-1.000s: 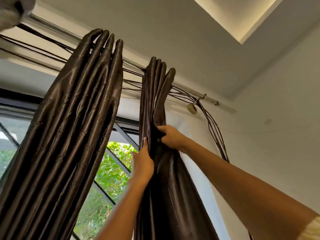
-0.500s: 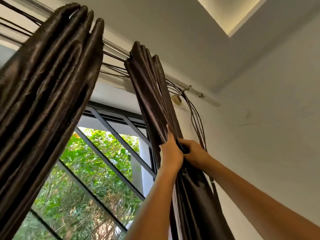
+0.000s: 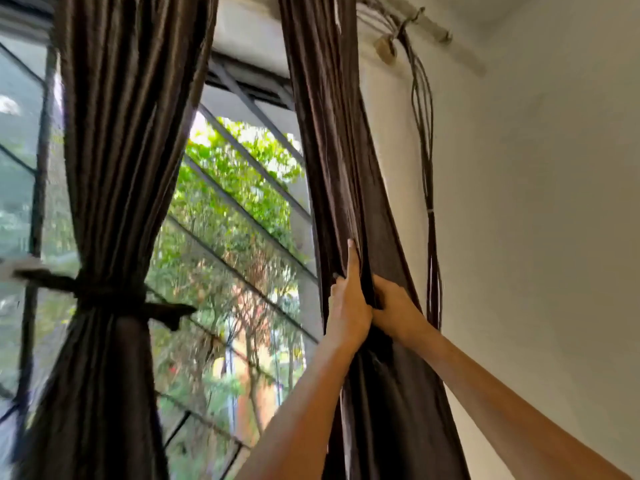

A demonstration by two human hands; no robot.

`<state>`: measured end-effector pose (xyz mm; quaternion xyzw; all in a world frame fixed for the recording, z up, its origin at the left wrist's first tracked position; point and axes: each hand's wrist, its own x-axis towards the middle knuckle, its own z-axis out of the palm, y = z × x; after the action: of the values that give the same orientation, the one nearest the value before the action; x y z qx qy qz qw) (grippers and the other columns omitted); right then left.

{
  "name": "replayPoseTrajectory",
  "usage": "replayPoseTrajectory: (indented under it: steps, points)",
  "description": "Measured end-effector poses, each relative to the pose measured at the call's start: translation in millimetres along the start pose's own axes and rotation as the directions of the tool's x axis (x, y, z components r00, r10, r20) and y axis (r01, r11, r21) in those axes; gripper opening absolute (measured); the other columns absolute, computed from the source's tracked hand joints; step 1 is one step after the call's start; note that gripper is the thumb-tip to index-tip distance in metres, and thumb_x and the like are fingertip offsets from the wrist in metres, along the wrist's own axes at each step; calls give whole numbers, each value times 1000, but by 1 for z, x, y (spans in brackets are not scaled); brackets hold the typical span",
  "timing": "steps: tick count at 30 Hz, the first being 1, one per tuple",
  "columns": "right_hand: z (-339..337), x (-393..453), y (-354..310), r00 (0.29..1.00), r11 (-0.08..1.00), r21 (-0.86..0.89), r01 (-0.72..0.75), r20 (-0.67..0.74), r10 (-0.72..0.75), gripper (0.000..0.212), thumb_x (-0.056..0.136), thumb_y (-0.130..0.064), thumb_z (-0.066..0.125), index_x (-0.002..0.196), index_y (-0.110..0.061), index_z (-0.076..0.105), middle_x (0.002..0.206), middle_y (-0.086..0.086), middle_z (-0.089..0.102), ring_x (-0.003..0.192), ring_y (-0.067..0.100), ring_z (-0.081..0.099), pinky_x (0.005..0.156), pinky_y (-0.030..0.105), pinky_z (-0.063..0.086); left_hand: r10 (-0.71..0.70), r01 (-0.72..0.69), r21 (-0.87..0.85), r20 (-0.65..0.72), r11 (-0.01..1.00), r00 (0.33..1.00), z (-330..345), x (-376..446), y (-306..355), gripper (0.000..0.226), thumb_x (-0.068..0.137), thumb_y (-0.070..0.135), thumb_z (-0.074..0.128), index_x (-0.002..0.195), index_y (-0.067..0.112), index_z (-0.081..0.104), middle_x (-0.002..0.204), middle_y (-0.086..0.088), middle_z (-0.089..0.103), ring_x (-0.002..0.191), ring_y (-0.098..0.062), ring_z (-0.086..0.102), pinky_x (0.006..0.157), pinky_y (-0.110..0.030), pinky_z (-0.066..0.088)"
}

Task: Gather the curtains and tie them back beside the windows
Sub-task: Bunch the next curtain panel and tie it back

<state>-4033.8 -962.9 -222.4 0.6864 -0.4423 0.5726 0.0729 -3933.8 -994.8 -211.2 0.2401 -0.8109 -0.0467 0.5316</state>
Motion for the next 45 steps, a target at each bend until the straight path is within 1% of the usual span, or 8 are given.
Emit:
replayPoseTrajectory:
  steps: [7,15,21,24,28,33,36,45]
  points:
    - [25,-44,1,999,965,-258,-42,-23,38,40,88,-9,55,127,-19,54,106,6,70,96,29,66,81,48,52,-86,93,-194,41,977,995,-7,-36,0,65,98,7,34,149,34,4,69,-10,55,59,-19,49,52,-20,35]
    - [22,-75,-1,982,944,-330,26,184,37,27,86,-19,50,111,-12,55,80,8,65,67,25,62,65,49,50,-89,95,-303,35,948,995,-16,-43,-3,74,93,45,49,150,35,3,119,-7,64,99,-20,65,81,-26,50]
    - [6,-70,9,996,992,-120,-44,71,53,37,86,-40,44,115,-35,66,119,-3,67,102,4,62,92,37,50,-88,84,206,13,975,996,-14,-51,-1,88,88,-12,37,146,18,-21,149,-36,12,99,-32,63,62,-19,39]
    - [3,-57,36,962,924,-320,-209,-238,135,57,92,-37,55,144,-30,34,150,8,37,137,18,33,112,45,31,-75,82,347,-33,934,997,-10,-57,-2,100,83,-19,36,136,24,-37,151,-33,-9,120,-41,51,66,-29,49]
    - [18,-40,45,866,862,-100,-497,-109,487,114,76,-60,65,151,-19,-11,153,13,31,138,32,34,112,54,27,-27,46,377,-54,925,998,-8,-58,-16,107,81,-21,38,126,27,-47,149,-33,-14,124,-43,47,65,-28,51]
    - [34,-55,10,941,972,-192,-133,-333,62,37,88,-11,65,124,-18,62,102,4,72,92,14,66,86,9,46,13,8,334,-60,943,998,-17,-63,-30,104,83,-20,37,133,30,-39,150,-30,-16,122,-43,49,58,-21,39]
    - [50,-82,-16,924,942,-326,76,-331,-189,32,91,-10,59,118,-26,66,89,-11,69,81,10,61,79,20,49,101,-94,143,-42,985,994,-19,-76,-37,93,92,-8,39,139,37,-28,153,-26,-5,119,-41,51,73,-28,49]
    - [57,-123,-38,964,998,27,54,-261,-46,37,94,-10,48,128,-14,60,112,-1,67,101,3,63,93,24,51,75,-80,-199,-29,977,997,9,-129,-32,79,97,9,45,148,33,-11,147,-7,39,130,-12,44,107,-19,36]
